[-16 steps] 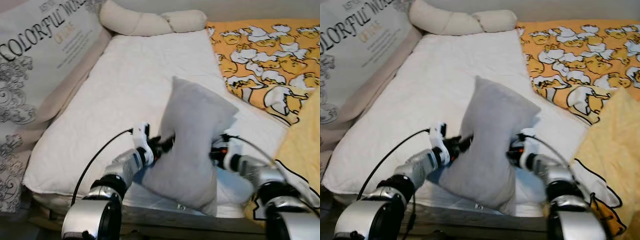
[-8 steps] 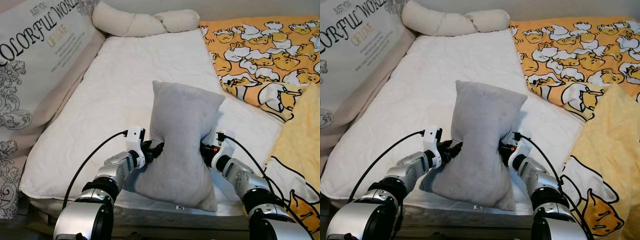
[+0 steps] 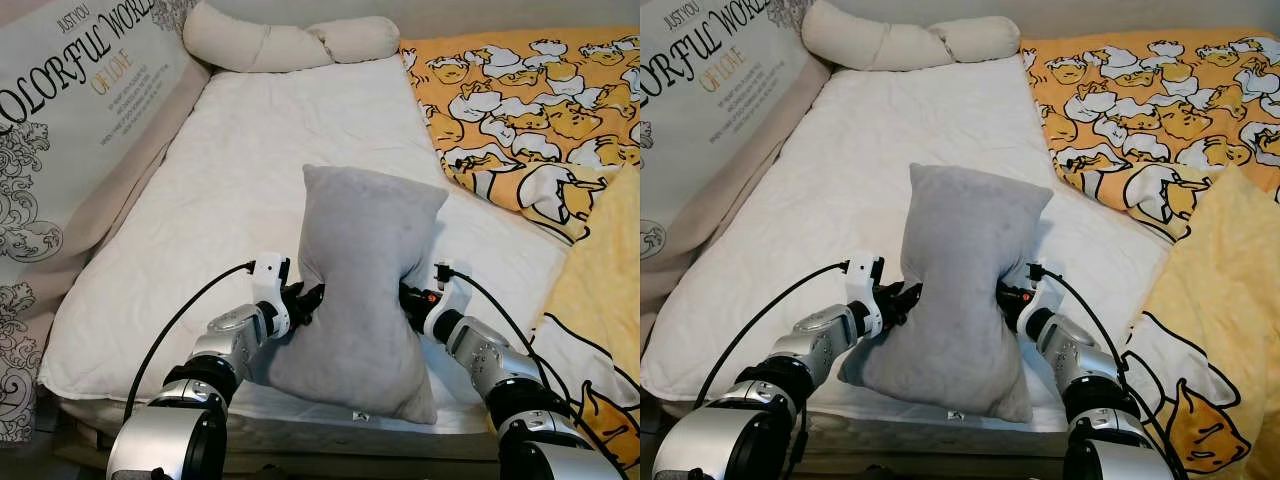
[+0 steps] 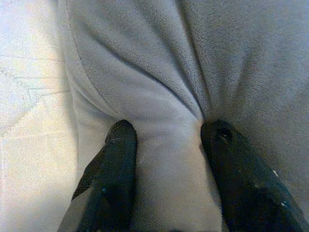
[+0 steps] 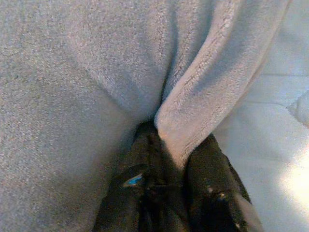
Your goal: Clean up the room
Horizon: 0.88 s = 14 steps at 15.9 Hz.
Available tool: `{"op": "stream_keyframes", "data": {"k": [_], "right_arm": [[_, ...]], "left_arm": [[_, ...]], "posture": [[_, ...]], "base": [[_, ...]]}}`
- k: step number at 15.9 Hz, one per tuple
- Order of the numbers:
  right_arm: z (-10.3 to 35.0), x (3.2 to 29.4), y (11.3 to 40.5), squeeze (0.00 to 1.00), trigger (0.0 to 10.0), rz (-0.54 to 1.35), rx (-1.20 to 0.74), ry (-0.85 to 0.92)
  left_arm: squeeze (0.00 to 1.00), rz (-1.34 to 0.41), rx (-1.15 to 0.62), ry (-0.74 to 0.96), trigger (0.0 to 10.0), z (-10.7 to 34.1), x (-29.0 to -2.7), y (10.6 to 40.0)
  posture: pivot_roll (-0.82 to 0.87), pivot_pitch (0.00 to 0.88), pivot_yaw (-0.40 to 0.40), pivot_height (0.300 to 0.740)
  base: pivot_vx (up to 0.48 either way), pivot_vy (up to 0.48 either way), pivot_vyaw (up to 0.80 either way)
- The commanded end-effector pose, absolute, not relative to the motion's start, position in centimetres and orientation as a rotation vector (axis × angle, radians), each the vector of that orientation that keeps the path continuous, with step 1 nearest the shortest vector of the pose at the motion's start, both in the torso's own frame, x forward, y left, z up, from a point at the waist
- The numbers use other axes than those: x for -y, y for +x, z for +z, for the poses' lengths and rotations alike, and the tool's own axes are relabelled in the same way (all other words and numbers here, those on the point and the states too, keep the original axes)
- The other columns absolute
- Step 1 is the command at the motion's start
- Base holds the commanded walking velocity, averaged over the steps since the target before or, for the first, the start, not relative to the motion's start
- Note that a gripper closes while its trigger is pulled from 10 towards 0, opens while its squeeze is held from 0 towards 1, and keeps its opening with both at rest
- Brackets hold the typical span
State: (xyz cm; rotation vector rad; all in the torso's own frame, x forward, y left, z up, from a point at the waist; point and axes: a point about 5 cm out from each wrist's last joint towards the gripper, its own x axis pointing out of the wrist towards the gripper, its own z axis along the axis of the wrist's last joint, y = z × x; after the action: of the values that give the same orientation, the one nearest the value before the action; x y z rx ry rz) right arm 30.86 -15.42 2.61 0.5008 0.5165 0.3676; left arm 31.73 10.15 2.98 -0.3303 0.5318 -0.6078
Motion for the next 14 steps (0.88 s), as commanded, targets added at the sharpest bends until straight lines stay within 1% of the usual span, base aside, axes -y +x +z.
{"op": "stream_keyframes", "data": {"k": [1,7,9,11,14], "right_arm": [[3.2,13.7,31.2,0.00,0.0,0.444,-0.507,0.508],[4.3,12.6,31.8,0.00,0.0,0.494,-0.479,0.512],[6.1,12.3,32.6,0.00,0.0,0.520,-0.410,0.529],[8.6,11.7,33.6,0.00,0.0,0.545,-0.287,0.552],[11.3,11.2,34.1,0.00,0.0,0.584,-0.170,0.576]], "left_arm": [[0.00,-0.644,-0.587,-0.353,0.0,2.0,-9.2,30.8],[0.00,-0.643,-0.518,-0.369,0.0,2.8,-8.9,31.2],[0.00,-0.648,-0.445,-0.399,0.0,4.2,-8.7,31.9],[0.00,-0.632,-0.338,-0.420,0.0,6.3,-8.7,33.1],[0.00,-0.634,-0.178,-0.391,0.0,9.5,-8.8,34.3]], "posture": [[-0.07,0.000,0.124,0.740],[-0.05,0.000,0.108,0.740],[-0.05,0.000,0.107,0.740],[-0.05,0.000,0.108,0.740],[-0.04,0.000,0.112,0.740]], "base": [[0.000,0.000,0.00],[0.000,0.000,0.00],[0.000,0.000,0.00],[0.000,0.000,0.00],[0.000,0.000,0.00]]}}
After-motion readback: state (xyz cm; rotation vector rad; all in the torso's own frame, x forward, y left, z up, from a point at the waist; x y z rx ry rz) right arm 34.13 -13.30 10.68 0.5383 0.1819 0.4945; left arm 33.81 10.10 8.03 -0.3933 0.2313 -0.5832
